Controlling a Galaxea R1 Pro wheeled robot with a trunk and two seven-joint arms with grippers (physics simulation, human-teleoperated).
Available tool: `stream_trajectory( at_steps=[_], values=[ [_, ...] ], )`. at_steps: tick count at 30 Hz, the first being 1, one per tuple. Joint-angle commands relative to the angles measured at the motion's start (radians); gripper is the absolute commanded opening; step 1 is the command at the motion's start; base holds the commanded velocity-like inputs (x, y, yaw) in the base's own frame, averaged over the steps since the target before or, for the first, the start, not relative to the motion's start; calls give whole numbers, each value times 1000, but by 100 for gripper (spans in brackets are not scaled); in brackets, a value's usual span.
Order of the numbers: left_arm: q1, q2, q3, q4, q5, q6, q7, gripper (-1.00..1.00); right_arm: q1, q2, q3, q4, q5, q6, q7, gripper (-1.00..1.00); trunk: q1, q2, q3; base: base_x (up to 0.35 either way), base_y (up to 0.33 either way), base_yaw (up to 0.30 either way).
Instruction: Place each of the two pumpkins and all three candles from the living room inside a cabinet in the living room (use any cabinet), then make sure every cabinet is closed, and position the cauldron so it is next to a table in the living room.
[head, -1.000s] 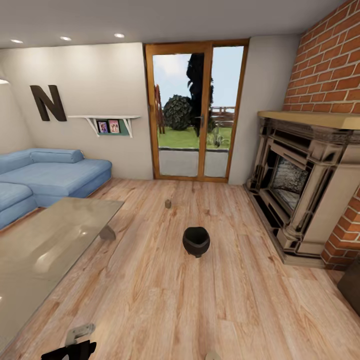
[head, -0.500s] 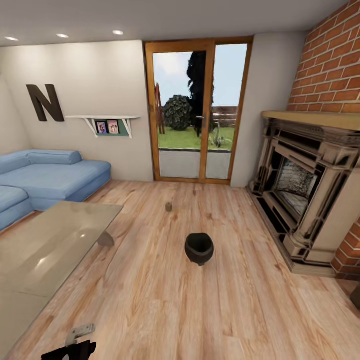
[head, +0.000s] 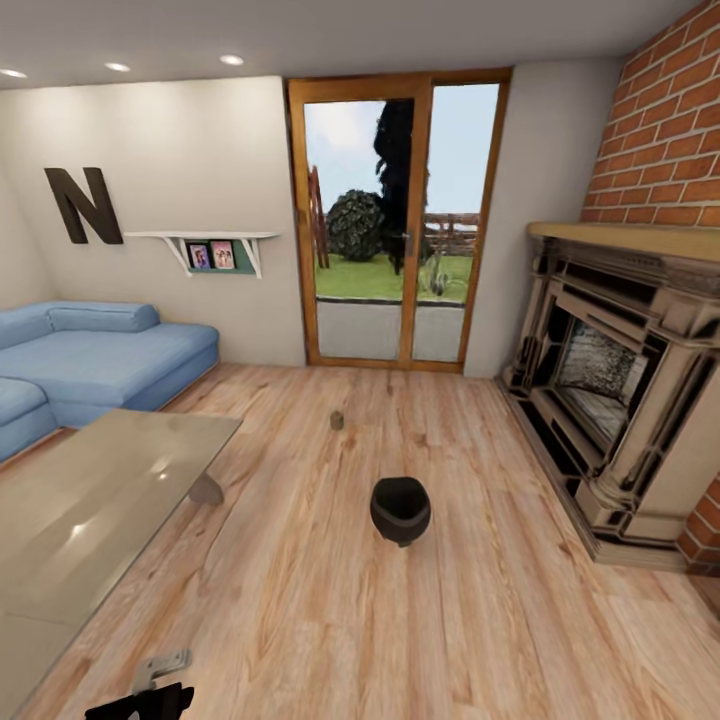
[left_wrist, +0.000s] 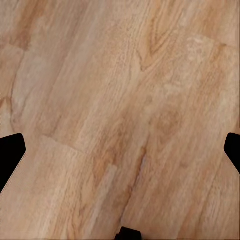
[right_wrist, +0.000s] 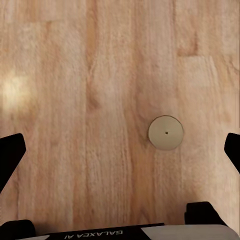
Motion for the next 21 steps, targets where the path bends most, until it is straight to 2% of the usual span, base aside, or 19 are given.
stream_trajectory(
  at_steps=[1,16,21],
  values=[
    [0,1,-6,-2,8,4,3,100,-1,-1,7,-2,-7,4,-9,100,0,-1,-1,97,56,0],
    [-1,2,-6,-4,8,4,3,100,-1,-2,5,-1,-7,4,-9,100,0,-1,-1,11,37,0],
    [-1,2,-3,-4,10,4,2,100,-1,-7,2,0,-15,-10,-10,100,19,-36,-17,0,0,0]
  ],
)
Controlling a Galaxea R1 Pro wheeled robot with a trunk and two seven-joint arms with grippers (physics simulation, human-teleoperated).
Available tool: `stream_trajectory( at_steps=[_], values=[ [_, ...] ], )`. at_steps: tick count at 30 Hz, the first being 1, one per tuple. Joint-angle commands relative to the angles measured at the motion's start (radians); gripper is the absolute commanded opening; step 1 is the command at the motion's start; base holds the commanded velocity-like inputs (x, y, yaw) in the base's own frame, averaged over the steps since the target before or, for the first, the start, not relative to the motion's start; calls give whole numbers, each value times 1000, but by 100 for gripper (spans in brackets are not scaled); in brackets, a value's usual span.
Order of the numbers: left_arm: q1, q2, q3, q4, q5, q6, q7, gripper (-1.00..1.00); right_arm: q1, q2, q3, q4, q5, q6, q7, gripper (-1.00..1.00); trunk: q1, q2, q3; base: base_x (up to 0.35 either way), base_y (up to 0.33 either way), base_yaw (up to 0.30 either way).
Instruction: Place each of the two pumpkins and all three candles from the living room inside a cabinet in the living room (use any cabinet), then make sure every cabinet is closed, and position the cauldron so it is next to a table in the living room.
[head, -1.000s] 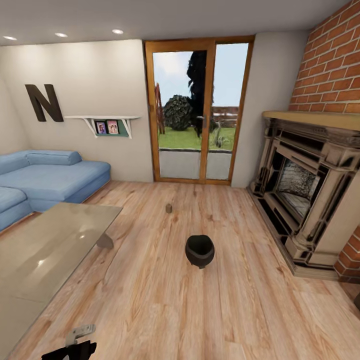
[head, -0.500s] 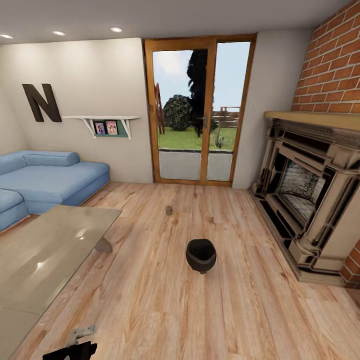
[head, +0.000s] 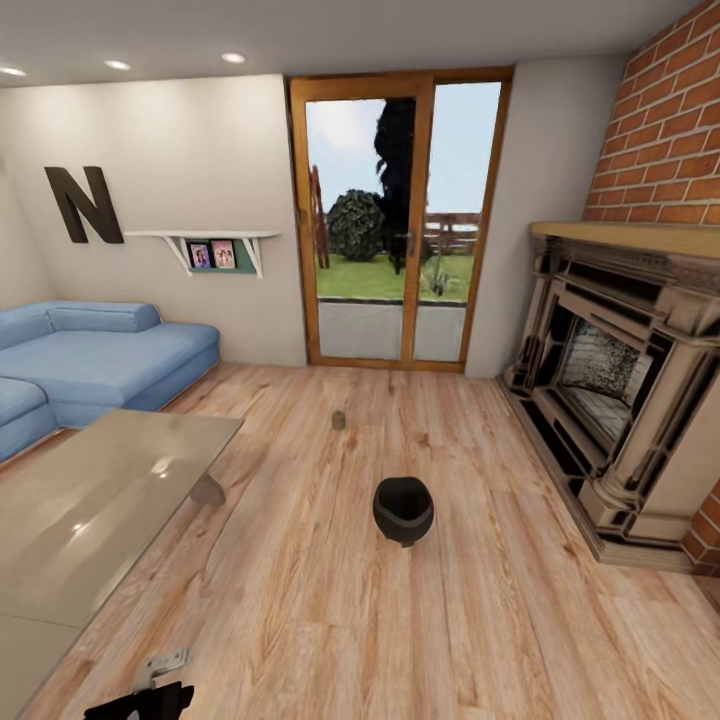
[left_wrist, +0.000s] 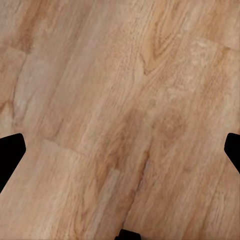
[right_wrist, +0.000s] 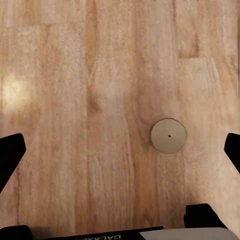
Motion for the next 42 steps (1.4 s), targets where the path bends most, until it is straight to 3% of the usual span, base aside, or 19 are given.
stream_trajectory(
  at_steps=[1,15,17,19,23,28,34,39,42],
  values=[
    [0,1,-4,-2,9,4,2,100,-1,-2,7,-2,-9,1,-9,100,4,-8,-4,0,0,0],
    [-14,17,0,-45,18,46,-7,100,-1,-4,3,4,-15,-2,-9,100,58,-106,-48,0,0,0],
    [-30,32,0,-112,14,142,-4,100,-1,-4,3,5,-15,-3,-8,100,65,-120,-54,0,0,0],
    [-40,78,1,-247,14,317,-2,100,-1,-4,2,4,-15,-3,-8,100,73,-134,-61,0,0,0],
    [-43,131,6,-474,17,496,0,100,-1,-4,2,3,-15,-3,-8,100,88,-162,-73,0,0,0],
    [-42,172,22,-682,14,675,1,100,-1,-3,3,4,-14,-3,-8,100,107,-197,-89,0,0,0],
    [-36,233,88,-805,11,758,-2,100,-1,-3,3,9,-7,-30,-8,100,130,-239,-108,0,0,0],
    [-26,252,98,-910,7,822,-3,100,-1,-4,3,9,-4,-40,-8,100,150,-274,-123,0,0,0],
    [-23,255,99,-931,7,836,-4,100,-1,-4,3,9,-9,-48,-8,100,161,-295,-133,0,0,0]
  ],
)
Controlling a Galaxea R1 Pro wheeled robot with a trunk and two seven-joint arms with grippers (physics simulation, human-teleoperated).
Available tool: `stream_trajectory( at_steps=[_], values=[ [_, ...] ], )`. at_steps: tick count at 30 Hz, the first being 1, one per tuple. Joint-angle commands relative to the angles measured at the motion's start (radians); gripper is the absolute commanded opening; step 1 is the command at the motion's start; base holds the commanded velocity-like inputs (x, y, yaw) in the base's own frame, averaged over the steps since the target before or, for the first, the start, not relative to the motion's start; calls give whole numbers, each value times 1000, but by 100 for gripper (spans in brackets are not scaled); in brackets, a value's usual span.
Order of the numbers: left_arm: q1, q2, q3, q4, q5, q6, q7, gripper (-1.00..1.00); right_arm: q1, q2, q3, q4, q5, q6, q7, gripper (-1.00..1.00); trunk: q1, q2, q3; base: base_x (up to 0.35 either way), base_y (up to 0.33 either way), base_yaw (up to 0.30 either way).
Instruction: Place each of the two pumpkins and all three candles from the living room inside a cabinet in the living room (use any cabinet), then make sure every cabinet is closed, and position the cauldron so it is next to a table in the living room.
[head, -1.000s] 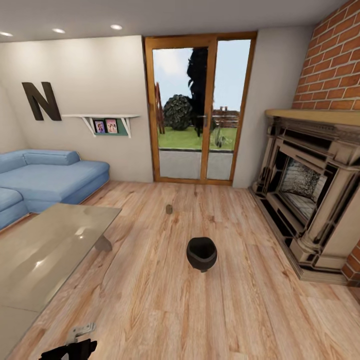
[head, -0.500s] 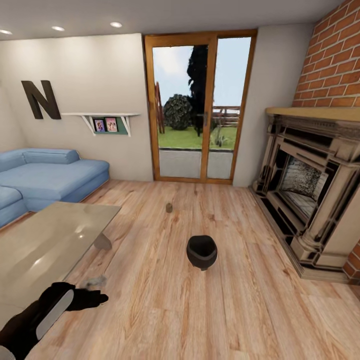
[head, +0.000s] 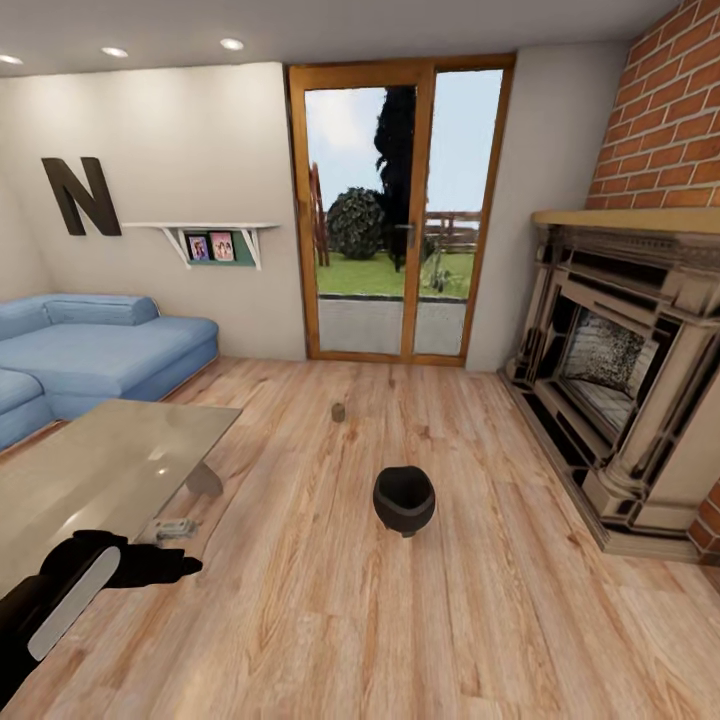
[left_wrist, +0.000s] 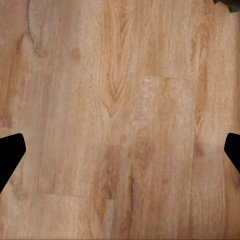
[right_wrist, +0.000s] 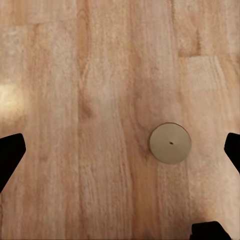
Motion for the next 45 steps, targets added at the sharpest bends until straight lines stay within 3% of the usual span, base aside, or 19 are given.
stream_trajectory(
  at_steps=[1,15,23,35,41,45],
  values=[
    [0,1,-2,-8,3,6,2,100,-1,-1,8,0,-12,-6,-8,100,4,-8,-4,0,0,0],
    [1,-2,-6,-41,6,11,2,100,-1,-4,3,10,-19,-80,-14,100,58,-106,-48,0,0,0],
    [1,-4,-6,-45,6,11,2,100,-2,-4,-12,90,-20,-84,-32,100,88,-162,-73,0,0,0],
    [1,-9,-6,-45,2,10,4,100,-5,-5,-15,101,-19,-91,-48,100,134,-246,-111,0,0,0],
    [1,-12,-6,-44,5,10,4,100,-5,-18,-15,113,-18,-113,-32,100,157,-288,-130,0,0,0],
    [1,-13,-7,-43,6,10,4,100,-5,-36,-15,128,-19,-116,39,100,173,-316,-142,0,0,0]
  ],
)
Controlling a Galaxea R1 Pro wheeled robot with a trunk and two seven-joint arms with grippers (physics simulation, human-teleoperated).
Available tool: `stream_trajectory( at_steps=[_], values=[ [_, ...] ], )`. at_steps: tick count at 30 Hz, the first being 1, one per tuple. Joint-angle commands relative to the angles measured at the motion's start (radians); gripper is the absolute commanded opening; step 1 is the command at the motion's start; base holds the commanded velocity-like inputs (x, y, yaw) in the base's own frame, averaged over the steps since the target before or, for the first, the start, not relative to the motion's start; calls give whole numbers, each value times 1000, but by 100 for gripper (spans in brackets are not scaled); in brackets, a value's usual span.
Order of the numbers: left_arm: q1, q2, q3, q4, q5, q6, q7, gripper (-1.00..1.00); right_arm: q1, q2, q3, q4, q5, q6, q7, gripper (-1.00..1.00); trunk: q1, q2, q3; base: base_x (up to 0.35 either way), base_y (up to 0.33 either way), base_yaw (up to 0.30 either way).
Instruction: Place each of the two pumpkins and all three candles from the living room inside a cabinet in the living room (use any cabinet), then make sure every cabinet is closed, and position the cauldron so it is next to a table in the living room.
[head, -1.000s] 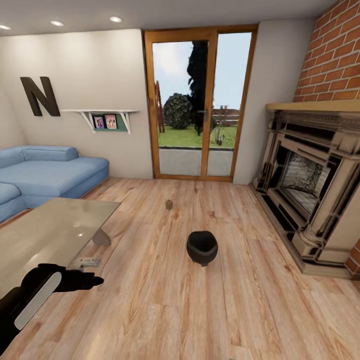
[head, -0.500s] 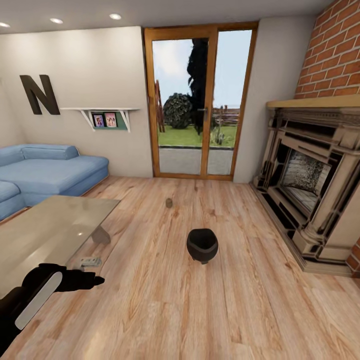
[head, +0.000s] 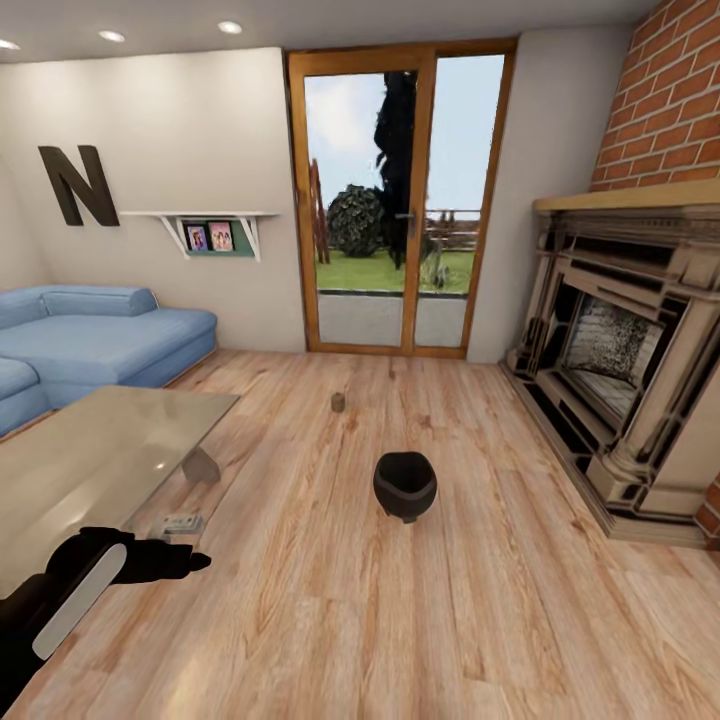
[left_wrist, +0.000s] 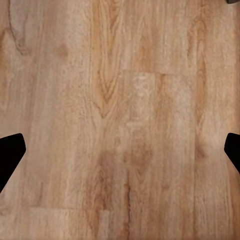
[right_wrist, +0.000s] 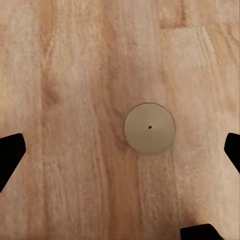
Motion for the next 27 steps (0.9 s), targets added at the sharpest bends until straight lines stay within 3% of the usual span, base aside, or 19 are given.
stream_trajectory(
  at_steps=[1,27],
  values=[
    [-1,1,-2,-1,3,3,2,100,-1,-4,9,2,-11,-5,6,100,4,-8,-4,0,0,0],
    [0,5,0,-9,6,4,2,100,-1,-4,9,-4,-9,-36,34,100,103,-190,-86,0,0,0]
  ],
)
